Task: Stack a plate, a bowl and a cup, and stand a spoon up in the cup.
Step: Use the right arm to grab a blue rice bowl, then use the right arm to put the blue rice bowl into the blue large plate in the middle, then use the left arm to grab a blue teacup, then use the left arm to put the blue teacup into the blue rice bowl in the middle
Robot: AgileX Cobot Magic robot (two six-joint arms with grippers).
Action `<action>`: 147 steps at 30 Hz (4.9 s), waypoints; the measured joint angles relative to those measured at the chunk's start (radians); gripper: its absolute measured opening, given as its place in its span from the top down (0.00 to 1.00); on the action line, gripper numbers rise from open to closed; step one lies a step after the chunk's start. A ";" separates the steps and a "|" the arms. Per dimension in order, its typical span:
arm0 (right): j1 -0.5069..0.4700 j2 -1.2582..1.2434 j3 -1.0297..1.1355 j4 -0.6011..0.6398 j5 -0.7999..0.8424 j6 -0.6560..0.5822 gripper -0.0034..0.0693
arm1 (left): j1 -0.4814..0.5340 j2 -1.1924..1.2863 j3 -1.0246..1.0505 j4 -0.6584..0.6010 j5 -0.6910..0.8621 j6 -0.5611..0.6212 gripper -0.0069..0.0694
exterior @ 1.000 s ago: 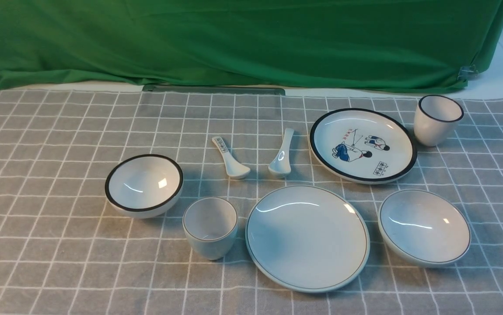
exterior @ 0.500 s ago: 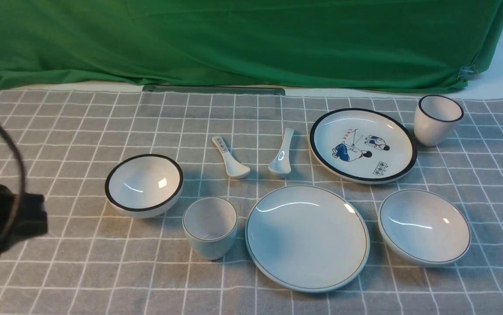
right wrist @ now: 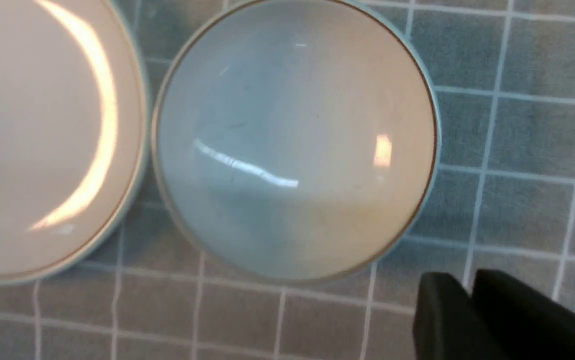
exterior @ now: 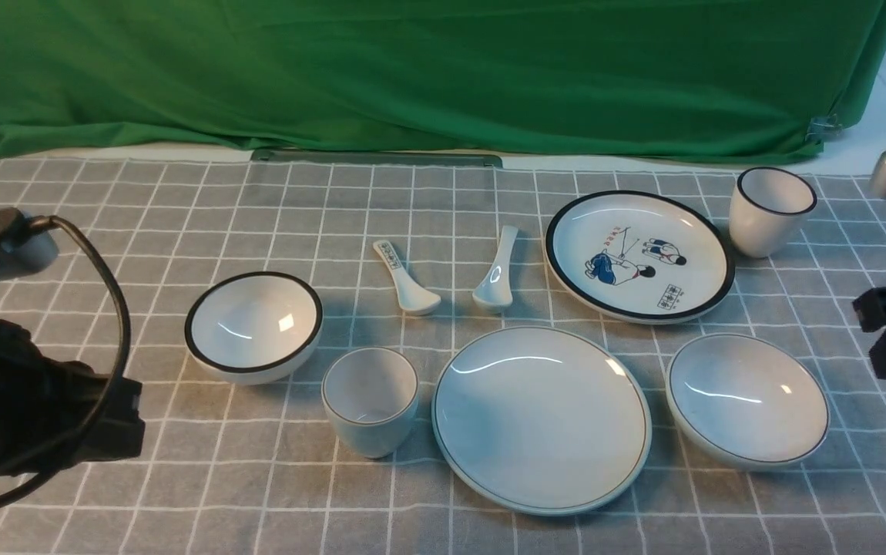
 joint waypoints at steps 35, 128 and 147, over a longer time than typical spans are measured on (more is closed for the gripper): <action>0.152 0.080 -0.106 0.009 -0.092 0.045 0.85 | 0.000 -0.001 0.000 -0.033 0.030 0.017 0.89; 0.415 -0.547 0.046 -0.081 0.104 0.129 0.89 | -0.438 0.771 -0.495 0.275 -0.114 -0.472 0.78; 0.415 -0.547 0.047 -0.081 0.085 0.130 0.88 | -0.653 0.857 -0.815 0.275 -0.063 -0.467 0.87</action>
